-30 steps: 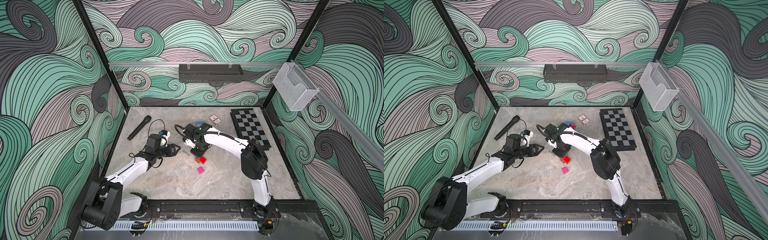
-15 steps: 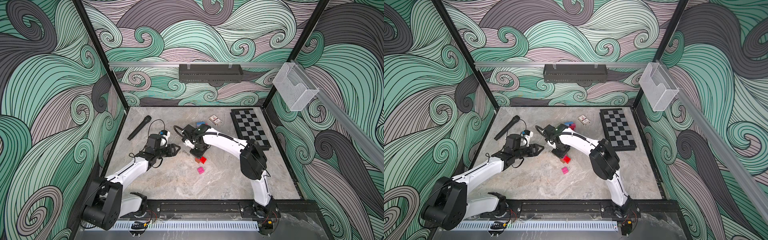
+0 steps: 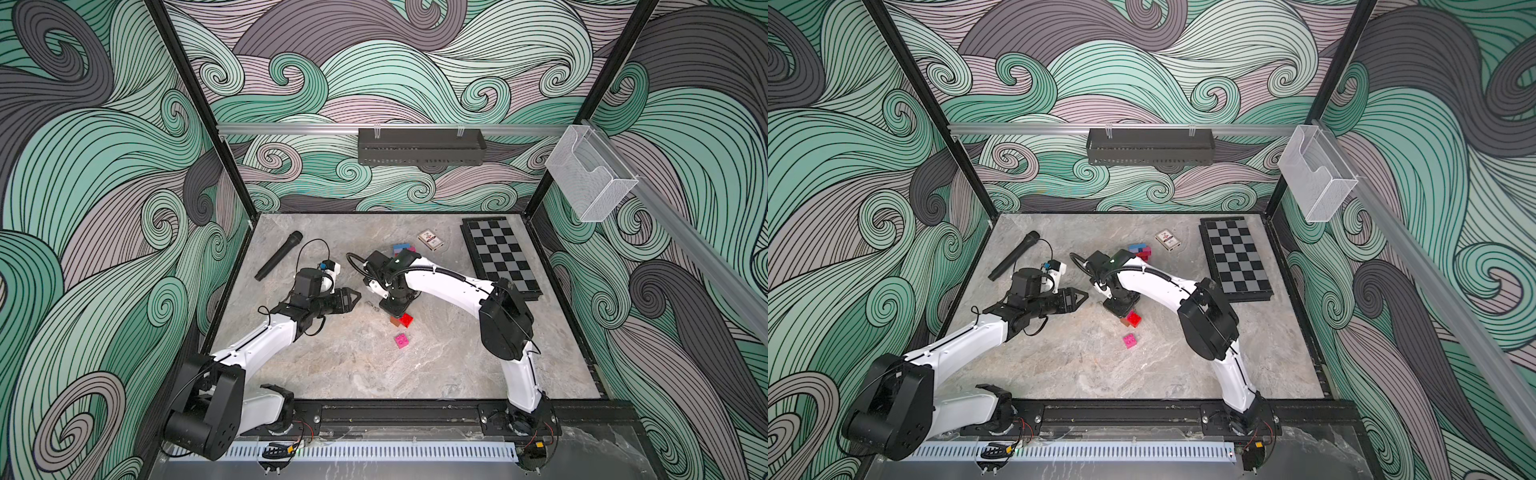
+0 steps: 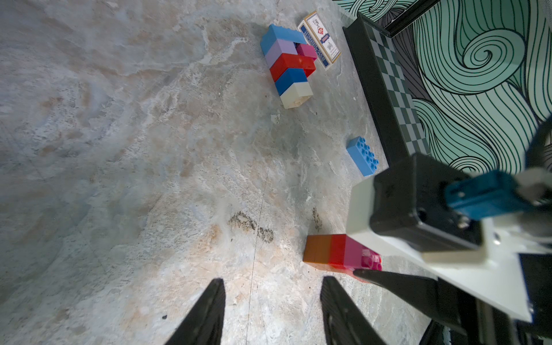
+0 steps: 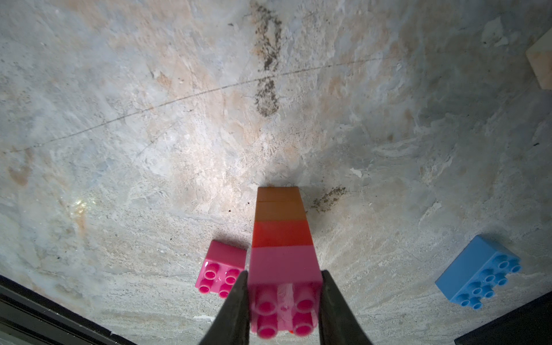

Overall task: Assemble the letter p with lego
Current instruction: Assemble the lego brick with the lego brick.

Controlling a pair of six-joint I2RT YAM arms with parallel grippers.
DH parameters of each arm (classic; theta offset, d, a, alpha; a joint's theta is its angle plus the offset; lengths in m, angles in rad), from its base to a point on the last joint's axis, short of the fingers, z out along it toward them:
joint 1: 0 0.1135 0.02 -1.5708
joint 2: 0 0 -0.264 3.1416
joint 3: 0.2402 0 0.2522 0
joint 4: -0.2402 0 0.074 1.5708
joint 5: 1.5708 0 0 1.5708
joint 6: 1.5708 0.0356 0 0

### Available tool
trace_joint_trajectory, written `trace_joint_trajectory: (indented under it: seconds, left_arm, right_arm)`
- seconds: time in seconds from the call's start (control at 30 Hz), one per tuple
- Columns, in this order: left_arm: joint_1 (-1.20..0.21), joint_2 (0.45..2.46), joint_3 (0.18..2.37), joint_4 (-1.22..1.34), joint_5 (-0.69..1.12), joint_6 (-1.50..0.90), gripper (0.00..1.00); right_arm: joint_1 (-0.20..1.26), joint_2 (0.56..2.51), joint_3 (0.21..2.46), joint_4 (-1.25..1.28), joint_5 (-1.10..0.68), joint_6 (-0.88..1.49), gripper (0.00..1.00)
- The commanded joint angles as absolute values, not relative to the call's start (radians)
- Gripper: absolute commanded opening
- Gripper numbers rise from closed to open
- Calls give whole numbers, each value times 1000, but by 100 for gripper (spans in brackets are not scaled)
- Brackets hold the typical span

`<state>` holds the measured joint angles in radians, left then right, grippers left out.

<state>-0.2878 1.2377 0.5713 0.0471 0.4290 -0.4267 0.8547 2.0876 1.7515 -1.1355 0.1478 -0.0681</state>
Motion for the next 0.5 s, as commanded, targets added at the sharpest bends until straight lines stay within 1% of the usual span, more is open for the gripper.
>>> trace_joint_trajectory:
  seconds: [0.0, 0.2, 0.27, 0.33, 0.4, 0.47]
  left_arm:
    - [-280, 1238, 569, 48, 422, -408, 53]
    - [-280, 1236, 572, 39, 417, -405, 53]
    - [-281, 1234, 572, 36, 415, -404, 53]
    - [-280, 1234, 572, 37, 413, -402, 53]
    - [-281, 1234, 572, 36, 413, -403, 54]
    - [-280, 1234, 574, 35, 413, -402, 54]
  right_arm:
    - [861, 2210, 1684, -1154, 139, -84, 21]
    - [861, 2224, 1678, -1154, 169, -105, 22]
    - [859, 2222, 1685, -1154, 178, -107, 25]
    - [859, 2213, 1689, -1155, 173, -102, 33]
    - [859, 2199, 1696, -1153, 173, -96, 47]
    - [859, 2181, 1701, -1148, 179, -89, 55]
